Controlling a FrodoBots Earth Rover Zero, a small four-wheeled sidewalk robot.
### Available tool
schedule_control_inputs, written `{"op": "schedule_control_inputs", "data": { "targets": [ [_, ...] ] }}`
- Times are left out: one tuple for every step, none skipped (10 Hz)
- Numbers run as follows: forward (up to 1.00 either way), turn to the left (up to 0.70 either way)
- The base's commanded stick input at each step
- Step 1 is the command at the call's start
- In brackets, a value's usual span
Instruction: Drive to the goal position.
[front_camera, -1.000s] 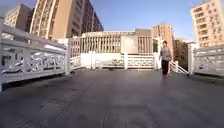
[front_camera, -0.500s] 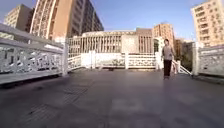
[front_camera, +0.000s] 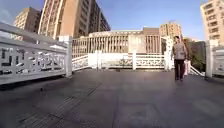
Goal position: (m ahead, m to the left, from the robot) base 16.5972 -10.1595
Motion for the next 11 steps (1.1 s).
{"op": "schedule_control_inputs", "data": {
  "targets": [
    [0.45, 0.00],
    [0.45, 0.00],
    [0.45, 0.00],
    [0.45, 0.00],
    [0.45, 0.00],
    [0.45, 0.00],
    [0.45, 0.00],
    [0.45, 0.00],
    [0.45, 0.00],
    [0.45, 0.00],
    [0.45, 0.00]
  ]
}}
